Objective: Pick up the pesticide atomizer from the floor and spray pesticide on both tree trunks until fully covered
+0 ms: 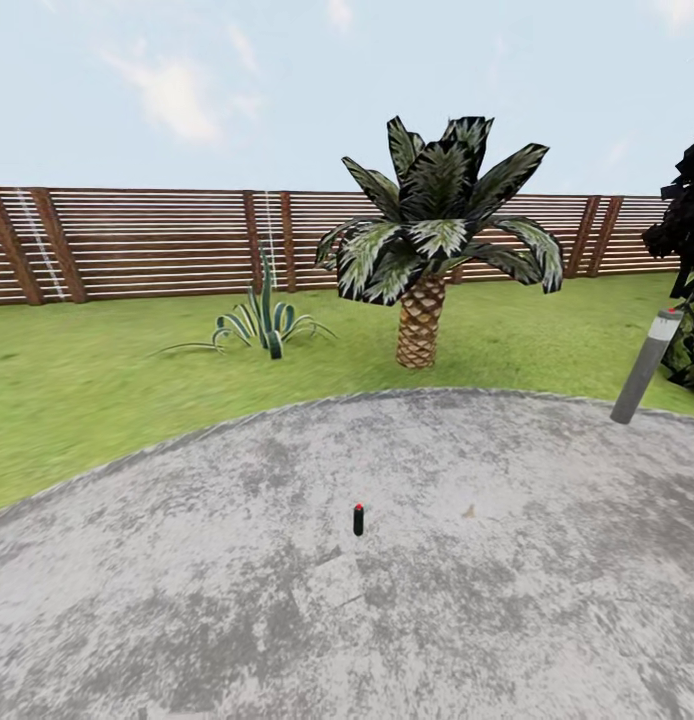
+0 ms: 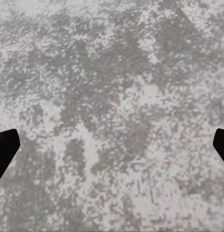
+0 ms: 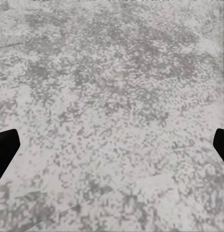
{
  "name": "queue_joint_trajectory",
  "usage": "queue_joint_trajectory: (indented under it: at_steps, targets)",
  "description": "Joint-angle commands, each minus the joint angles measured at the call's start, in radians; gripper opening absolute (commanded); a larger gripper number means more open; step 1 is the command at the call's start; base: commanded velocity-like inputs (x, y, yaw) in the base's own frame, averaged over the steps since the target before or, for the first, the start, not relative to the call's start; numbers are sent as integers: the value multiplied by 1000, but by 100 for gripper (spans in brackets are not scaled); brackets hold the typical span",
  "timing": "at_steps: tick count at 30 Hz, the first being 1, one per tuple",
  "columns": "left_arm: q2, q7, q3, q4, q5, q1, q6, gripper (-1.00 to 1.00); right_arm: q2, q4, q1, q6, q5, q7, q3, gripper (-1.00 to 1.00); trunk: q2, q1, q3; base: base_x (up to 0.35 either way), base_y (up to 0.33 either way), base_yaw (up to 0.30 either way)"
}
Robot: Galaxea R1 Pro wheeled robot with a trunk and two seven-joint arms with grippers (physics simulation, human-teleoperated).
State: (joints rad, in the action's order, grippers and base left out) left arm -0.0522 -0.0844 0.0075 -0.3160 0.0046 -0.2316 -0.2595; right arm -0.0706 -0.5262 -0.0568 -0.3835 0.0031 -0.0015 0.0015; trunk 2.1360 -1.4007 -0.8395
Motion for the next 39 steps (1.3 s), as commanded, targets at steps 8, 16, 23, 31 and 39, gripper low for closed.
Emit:
queue_joint_trajectory:
  at_steps: [8, 16, 23, 31, 39]
  targets:
    - [-1, 0, 0, 0, 0, 0, 0, 100, 0, 0, 0, 0, 0, 1, 0, 100, 0, 0, 0, 160, -244, 0]
    - [-1, 0, 0, 0, 0, 0, 0, 100, 0, 0, 0, 0, 0, 3, 2, 100, 0, 0, 0, 158, -245, 0]
    - [-2, 0, 0, -1, 0, 0, -1, 100, 0, 0, 0, 0, 0, 3, 2, 100, 0, 0, 0, 158, -245, 0]
    - [-2, 0, 0, -1, 0, 0, -1, 100, 0, 1, 0, 0, 0, 3, 2, 100, 0, 0, 0, 161, -245, 0]
    - [-2, 0, 0, -2, 0, 0, -1, 100, 0, 1, 0, 0, 0, 3, 2, 100, 0, 0, 0, 167, -245, 0]
